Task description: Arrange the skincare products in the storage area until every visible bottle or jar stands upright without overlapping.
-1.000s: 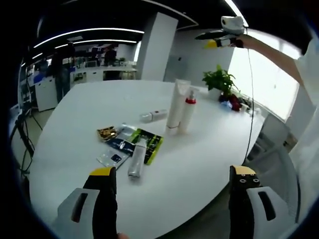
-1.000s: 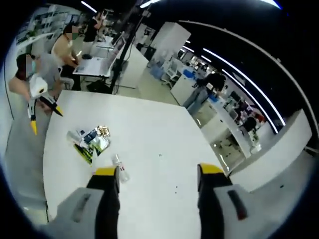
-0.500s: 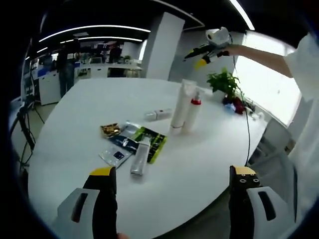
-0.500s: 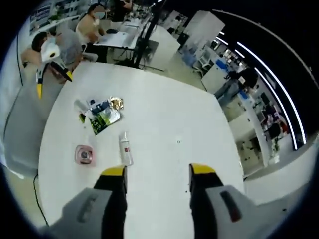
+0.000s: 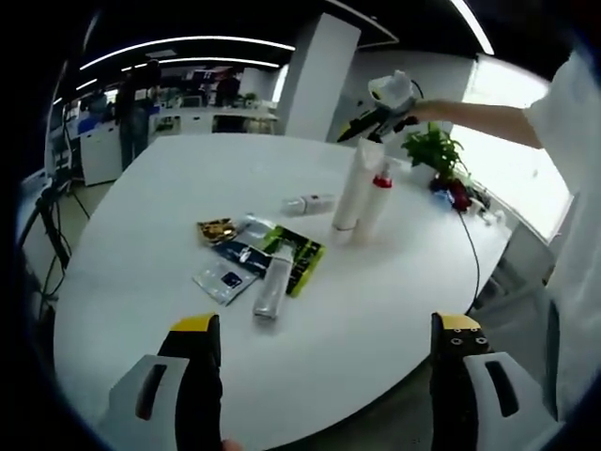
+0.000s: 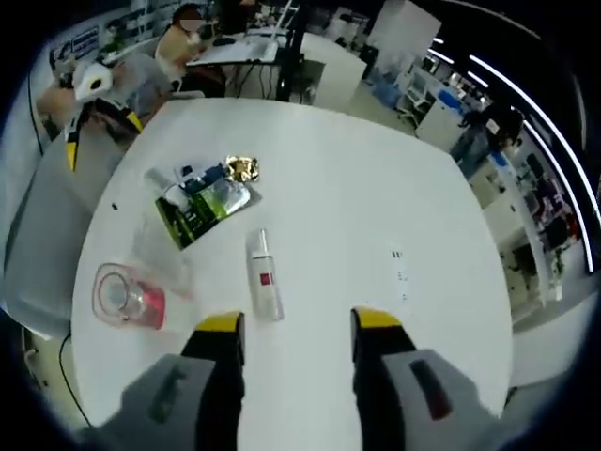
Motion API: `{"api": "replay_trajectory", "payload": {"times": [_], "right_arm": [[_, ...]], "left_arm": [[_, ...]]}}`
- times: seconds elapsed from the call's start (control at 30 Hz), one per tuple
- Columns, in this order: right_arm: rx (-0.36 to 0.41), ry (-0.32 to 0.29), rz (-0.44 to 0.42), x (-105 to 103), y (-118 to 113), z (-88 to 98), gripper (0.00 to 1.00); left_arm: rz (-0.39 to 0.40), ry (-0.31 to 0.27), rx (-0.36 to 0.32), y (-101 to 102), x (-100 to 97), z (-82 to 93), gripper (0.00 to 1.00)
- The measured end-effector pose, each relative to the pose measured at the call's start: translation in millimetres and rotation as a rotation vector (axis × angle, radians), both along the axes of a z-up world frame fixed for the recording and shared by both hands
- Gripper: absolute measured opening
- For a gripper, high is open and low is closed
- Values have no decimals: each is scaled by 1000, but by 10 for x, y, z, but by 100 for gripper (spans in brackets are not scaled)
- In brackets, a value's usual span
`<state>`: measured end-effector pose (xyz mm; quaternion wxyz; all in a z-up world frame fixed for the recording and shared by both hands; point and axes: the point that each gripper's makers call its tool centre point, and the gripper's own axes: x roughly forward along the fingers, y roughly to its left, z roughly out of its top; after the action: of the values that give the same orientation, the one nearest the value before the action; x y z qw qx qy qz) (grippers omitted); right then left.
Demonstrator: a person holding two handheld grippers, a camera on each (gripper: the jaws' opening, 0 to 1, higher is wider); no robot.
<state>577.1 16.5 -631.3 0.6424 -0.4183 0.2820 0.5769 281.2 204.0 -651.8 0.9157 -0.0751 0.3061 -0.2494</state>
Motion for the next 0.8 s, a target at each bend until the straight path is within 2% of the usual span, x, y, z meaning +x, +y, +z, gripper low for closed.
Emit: {"api": "replay_trajectory", "payload": {"times": [0.1,0.43,0.8], "right_arm": [[-8,36,13,-23,69,-197,43],[-36,133,60,-130,278,-685,40],[-58,155,88,-162,453,-944,37]], "left_arm": [[7,16,1,12,3,-29,91],[14,52,18,45,-3,-105,90],[34,65,25,81,5,-133,91]]}}
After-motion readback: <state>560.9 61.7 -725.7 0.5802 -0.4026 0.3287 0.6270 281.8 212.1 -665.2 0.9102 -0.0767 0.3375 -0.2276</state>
